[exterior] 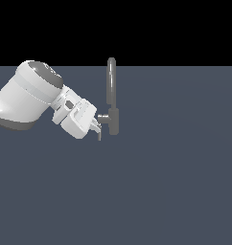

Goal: Turn on the faucet by rotating a designated handle.

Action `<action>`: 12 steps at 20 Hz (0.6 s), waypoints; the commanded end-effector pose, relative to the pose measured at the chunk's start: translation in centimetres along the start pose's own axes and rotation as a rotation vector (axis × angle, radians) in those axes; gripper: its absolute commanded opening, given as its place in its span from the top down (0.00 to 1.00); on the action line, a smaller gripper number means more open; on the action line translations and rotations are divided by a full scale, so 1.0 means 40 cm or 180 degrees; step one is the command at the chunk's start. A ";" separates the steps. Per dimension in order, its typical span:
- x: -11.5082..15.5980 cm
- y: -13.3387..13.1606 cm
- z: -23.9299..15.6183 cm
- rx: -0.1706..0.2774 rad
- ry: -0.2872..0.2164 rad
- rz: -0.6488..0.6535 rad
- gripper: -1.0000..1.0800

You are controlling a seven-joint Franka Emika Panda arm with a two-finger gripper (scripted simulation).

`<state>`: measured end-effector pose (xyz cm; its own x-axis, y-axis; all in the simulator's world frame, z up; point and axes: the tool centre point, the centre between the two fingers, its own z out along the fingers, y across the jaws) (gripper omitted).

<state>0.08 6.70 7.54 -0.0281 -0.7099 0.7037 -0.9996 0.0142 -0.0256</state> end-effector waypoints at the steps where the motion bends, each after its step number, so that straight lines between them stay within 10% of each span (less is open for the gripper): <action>1: -0.018 -0.008 0.025 -0.0021 0.0012 -0.0023 1.00; 12: -0.079 -0.054 0.090 -0.0083 0.0014 -0.0072 1.00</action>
<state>2.11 7.22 6.73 -0.0371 -0.7173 0.6958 -0.9992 0.0389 -0.0131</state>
